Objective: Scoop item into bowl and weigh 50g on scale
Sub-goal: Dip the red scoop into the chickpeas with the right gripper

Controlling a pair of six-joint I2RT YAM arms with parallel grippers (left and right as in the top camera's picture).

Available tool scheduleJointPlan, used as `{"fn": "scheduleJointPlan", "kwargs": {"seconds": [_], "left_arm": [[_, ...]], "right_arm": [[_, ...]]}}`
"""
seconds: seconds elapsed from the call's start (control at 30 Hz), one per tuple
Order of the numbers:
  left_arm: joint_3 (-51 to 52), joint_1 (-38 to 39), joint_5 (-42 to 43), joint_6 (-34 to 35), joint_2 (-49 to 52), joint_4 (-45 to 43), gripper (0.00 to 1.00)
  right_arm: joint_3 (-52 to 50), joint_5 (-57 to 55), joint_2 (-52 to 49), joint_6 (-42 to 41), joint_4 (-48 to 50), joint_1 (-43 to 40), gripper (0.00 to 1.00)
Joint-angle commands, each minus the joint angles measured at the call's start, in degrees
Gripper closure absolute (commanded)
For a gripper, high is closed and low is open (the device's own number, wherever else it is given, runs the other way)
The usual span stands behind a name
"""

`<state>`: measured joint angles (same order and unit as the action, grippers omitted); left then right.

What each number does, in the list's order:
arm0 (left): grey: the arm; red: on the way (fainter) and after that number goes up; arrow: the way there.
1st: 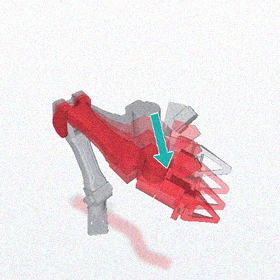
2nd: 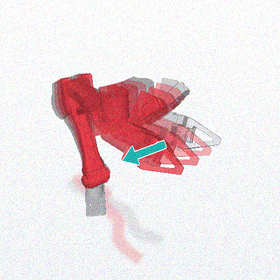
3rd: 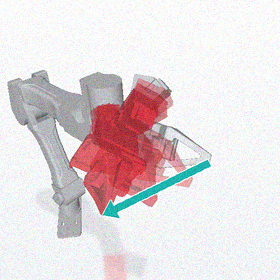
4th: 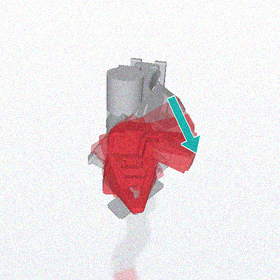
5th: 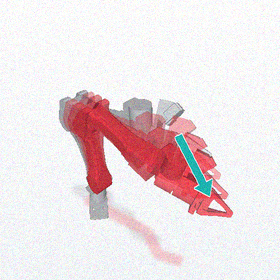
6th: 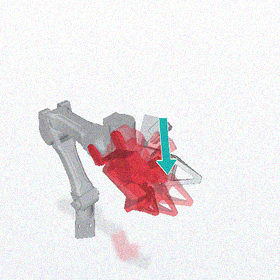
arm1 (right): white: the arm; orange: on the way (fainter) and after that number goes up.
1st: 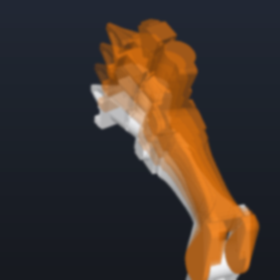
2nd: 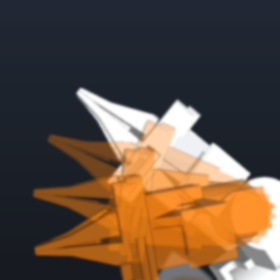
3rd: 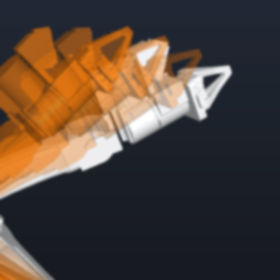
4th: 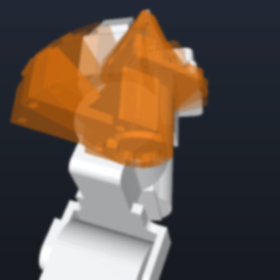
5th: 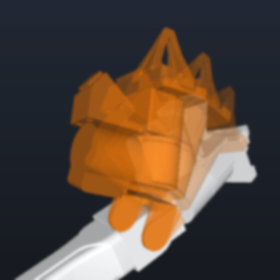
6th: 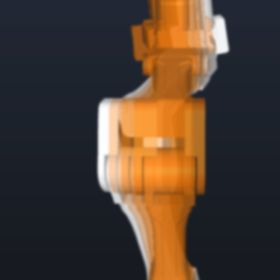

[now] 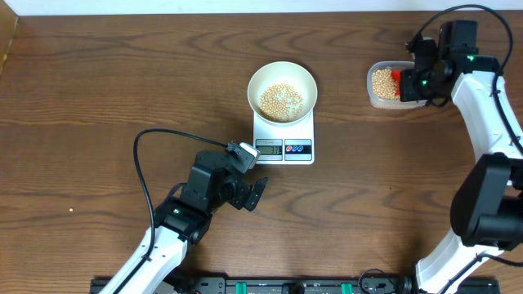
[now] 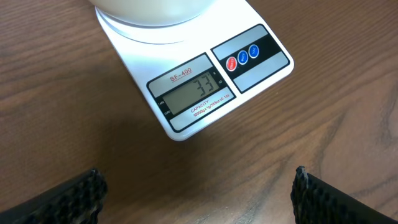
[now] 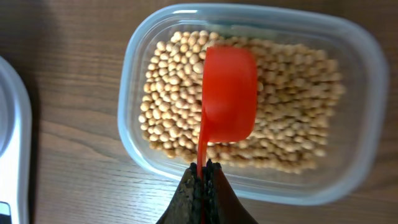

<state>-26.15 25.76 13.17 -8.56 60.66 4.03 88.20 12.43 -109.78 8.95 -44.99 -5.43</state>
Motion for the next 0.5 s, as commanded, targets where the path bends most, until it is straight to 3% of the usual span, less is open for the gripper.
{"fn": "scheduleJointPlan", "kwargs": {"seconds": [0.0,0.47], "left_arm": [[-0.1,-0.1,-0.8,0.7,0.3,0.0,0.03],[-0.1,-0.1,-0.8,0.7,0.3,0.0,0.03]], "right_arm": [[0.8,5.3,-1.8,-1.7,-0.3,-0.1,0.99],[0.9,13.6,-1.3,-2.4,-0.2,-3.9,0.99]]}}
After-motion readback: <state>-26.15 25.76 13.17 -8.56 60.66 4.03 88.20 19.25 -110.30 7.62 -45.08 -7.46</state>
